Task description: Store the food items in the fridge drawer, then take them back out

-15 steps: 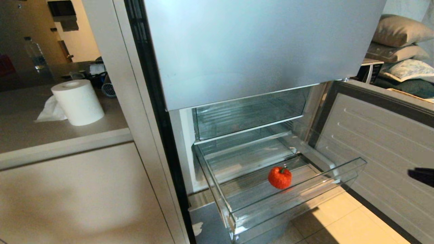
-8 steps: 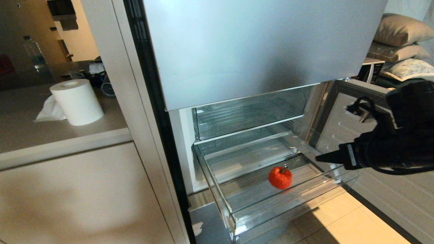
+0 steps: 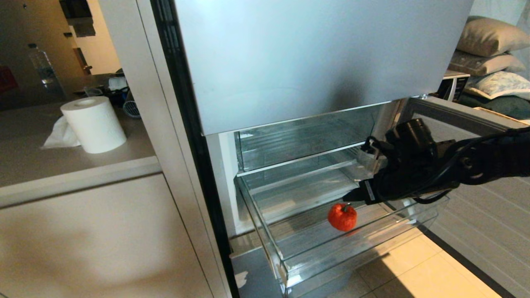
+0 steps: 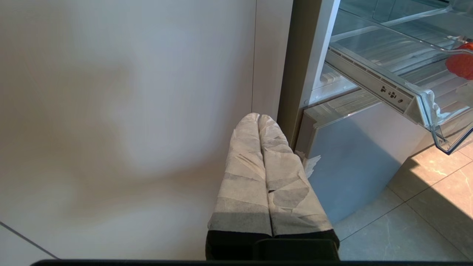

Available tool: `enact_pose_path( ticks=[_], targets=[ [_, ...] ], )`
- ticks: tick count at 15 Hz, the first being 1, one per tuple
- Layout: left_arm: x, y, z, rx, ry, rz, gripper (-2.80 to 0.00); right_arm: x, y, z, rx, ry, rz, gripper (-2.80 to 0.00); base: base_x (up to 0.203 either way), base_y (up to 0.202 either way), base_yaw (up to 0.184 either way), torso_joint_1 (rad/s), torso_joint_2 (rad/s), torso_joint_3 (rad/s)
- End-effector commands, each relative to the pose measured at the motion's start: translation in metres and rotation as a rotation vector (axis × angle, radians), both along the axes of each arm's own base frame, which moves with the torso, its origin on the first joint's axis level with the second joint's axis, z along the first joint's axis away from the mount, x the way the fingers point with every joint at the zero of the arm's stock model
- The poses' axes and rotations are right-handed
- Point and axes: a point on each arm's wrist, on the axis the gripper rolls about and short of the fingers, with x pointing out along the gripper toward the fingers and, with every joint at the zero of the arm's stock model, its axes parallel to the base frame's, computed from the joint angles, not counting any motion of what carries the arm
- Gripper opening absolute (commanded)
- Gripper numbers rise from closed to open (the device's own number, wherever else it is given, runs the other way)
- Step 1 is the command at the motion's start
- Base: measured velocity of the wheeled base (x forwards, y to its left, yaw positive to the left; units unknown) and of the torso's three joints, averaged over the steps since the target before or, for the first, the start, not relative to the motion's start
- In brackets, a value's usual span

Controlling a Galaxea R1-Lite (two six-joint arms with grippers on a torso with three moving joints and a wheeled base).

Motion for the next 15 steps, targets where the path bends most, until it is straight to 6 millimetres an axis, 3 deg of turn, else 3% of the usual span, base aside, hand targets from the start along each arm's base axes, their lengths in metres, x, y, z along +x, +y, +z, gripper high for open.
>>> enact_pose_path(
  ticks=[1, 6, 15],
  targets=[
    [0.0, 0.0, 0.0, 0.0, 0.003, 0.0, -2.8, 0.022, 0.01, -0.034, -0.025, 0.074, 0.005, 0.0, 0.0, 0.0, 0.0, 0.0, 0.0, 0.0],
    [0.0, 0.0, 0.0, 0.0, 0.003, 0.0, -2.8, 0.042, 0.017, -0.059, -0.054, 0.104, -0.007, 0.0, 0.0, 0.0, 0.0, 0.0, 0.0, 0.0],
    [0.0, 0.0, 0.0, 0.0, 0.003, 0.0, -2.8, 0.038, 0.03, -0.077, -0.073, 0.058, -0.009, 0.0, 0.0, 0.0, 0.0, 0.0, 0.0, 0.0]
  ],
)
